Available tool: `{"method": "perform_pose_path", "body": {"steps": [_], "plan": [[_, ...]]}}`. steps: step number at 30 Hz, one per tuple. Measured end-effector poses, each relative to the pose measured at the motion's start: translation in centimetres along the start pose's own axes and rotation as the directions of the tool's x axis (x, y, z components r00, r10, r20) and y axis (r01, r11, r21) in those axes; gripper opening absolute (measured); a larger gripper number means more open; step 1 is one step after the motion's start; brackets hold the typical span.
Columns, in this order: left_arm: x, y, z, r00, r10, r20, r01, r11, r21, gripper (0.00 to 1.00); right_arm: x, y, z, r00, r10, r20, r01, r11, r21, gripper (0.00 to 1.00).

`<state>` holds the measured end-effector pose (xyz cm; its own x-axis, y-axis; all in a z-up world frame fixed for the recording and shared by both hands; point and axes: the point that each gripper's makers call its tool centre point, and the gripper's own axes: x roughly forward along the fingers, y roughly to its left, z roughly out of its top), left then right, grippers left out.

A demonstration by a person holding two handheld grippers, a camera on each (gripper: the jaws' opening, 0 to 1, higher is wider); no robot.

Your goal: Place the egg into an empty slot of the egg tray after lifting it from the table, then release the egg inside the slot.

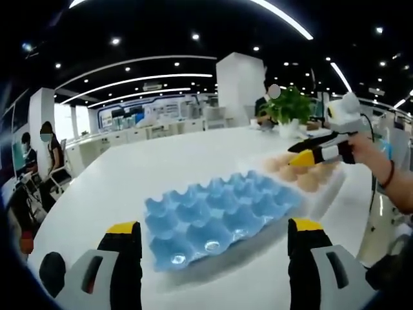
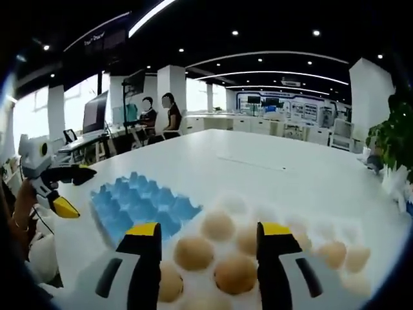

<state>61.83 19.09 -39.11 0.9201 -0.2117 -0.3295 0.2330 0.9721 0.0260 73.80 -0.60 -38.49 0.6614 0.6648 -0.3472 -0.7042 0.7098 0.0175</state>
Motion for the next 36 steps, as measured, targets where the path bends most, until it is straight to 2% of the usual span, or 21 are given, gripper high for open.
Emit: {"method": "perform_pose_path", "body": {"steps": [4,15,23,29,36], "plan": [[-0.1,-0.3,-0.1,1.000,-0.012,0.000,0.012,1.000,0.007,0.96,0.8,0.3,0.3,1.000,-0.002,0.000,0.002,1.000,-0.001,0.57],[-0.1,-1.2,-0.9,0.998,-0.062,-0.022,0.062,0.997,0.034,0.97,2.2,0.5,0.2,0.999,-0.031,-0.033,0.033,0.997,0.065,0.49],[0.2,-1.1,-1.0,0.996,-0.082,-0.026,0.083,0.996,0.034,0.98,3.5,-0.1,-0.7,0.987,-0.101,-0.124,0.111,0.991,0.074,0.46],[0.3,-1.3,-0.9,0.994,-0.111,-0.019,0.111,0.994,0.012,1.00,4.1,-0.2,-0.7,0.985,-0.111,-0.135,0.124,0.988,0.094,0.43],[0.5,-1.2,-1.0,0.993,-0.116,-0.031,0.117,0.993,0.025,1.00,4.3,-0.5,-0.9,0.975,-0.131,-0.178,0.151,0.983,0.107,0.39]]}}
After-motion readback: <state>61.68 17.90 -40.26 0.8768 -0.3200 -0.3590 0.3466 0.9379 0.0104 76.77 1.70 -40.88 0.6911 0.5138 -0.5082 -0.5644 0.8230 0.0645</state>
